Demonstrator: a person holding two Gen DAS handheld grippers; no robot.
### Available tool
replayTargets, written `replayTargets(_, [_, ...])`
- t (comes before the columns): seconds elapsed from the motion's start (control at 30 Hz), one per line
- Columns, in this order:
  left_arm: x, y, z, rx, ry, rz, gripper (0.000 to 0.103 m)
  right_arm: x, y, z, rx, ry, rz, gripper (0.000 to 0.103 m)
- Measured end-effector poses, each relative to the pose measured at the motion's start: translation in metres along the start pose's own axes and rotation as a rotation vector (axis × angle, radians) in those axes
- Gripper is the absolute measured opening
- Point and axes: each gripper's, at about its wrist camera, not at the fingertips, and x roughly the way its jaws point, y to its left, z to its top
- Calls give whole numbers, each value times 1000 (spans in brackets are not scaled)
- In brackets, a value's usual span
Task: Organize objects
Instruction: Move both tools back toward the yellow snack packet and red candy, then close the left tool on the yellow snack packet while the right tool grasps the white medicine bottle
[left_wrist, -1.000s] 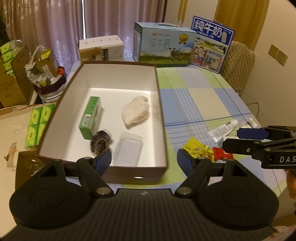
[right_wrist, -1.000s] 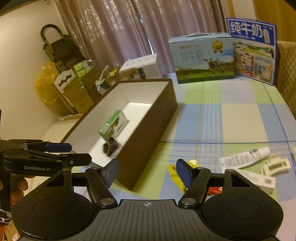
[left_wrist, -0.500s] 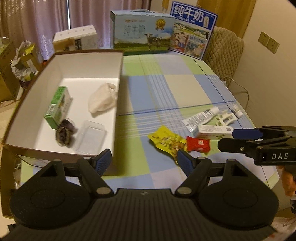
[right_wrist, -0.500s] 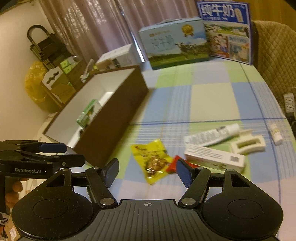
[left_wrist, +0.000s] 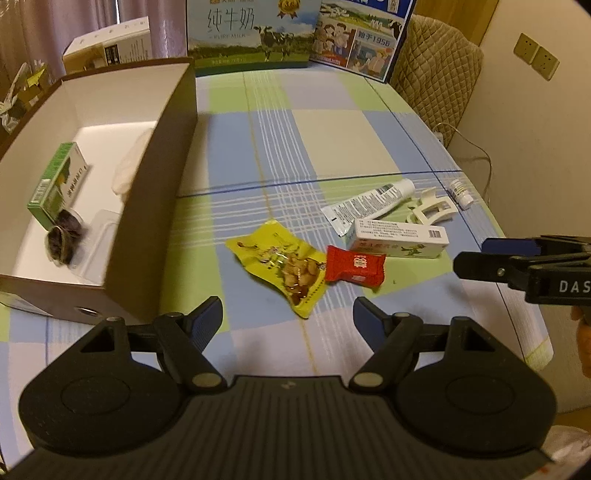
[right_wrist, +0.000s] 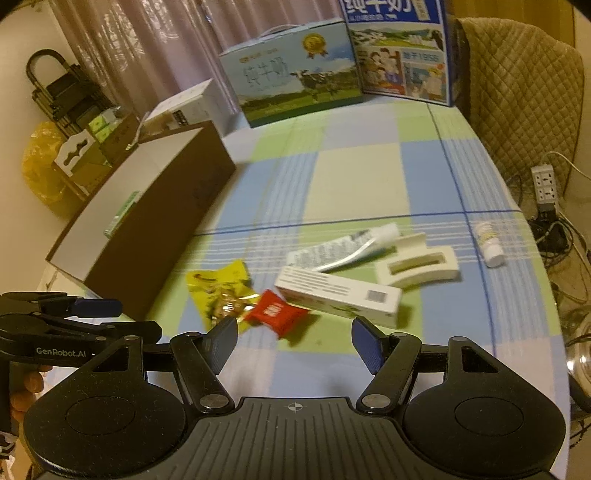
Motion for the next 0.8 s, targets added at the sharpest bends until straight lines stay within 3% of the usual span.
replayTargets(0.4, [47,-12,-2,-147,41,30,79,2,-64,-1,72,11,-81,66])
replayTargets(0.8, [97,0,23,-321,70,70,83,1,-119,3,158,2,-161,66])
